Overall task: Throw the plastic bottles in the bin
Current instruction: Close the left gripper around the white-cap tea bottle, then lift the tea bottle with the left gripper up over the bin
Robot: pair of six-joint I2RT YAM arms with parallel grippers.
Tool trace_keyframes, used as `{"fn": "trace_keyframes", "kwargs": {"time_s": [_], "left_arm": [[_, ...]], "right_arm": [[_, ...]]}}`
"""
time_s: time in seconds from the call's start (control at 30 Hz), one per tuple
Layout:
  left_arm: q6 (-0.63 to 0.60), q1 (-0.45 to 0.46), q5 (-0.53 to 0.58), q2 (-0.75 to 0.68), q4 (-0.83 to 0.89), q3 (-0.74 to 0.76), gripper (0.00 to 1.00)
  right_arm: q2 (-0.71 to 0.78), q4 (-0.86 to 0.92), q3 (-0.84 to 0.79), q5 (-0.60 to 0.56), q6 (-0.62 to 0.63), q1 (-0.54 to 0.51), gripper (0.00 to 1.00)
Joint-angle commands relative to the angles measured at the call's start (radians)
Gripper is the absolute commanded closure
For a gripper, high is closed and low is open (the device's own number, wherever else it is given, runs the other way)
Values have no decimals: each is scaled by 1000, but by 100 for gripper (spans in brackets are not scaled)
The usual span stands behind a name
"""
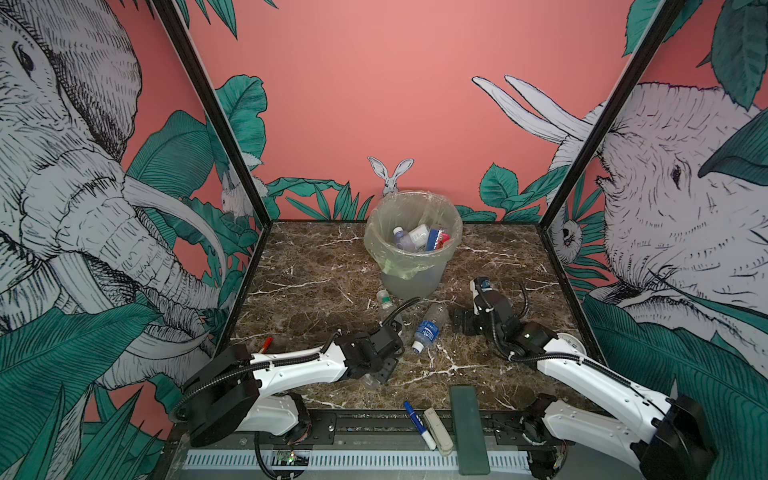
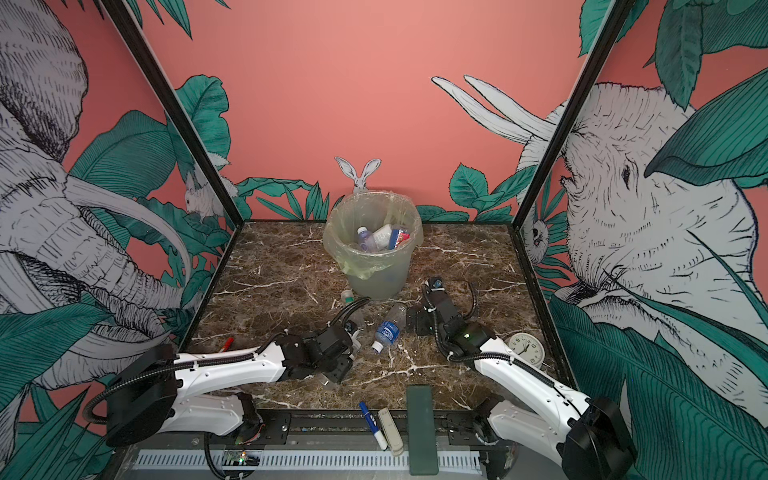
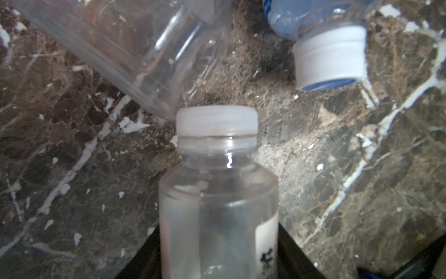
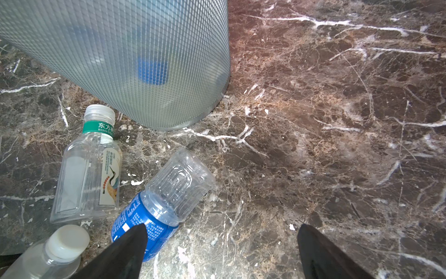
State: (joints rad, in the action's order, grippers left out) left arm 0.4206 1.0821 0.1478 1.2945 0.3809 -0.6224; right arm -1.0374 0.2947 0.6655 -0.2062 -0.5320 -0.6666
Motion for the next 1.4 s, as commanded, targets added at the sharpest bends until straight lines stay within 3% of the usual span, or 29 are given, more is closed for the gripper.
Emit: {"fn": "trace_keyframes", "kwargs": {"time_s": [0.0,0.37,0.7,0.93,1.37], "left_arm": [[17,5,21,-32,29,15,58],[33,5,103,-130,62,47,62],[37,5,256,-401,135,73,63],[4,5,321,-565,184,23,63],[-127,-4,373,-615,235,-180,61]], "right_arm": [[-5,-37,7,0,-13,3,2],[-23,-51,11,8,-20,2,3],[-57,-66,26,21,-24,1,3],[-84,-77,49,27,-20,-8,4],[-105,-89,89,31,0,-16,3]]}}
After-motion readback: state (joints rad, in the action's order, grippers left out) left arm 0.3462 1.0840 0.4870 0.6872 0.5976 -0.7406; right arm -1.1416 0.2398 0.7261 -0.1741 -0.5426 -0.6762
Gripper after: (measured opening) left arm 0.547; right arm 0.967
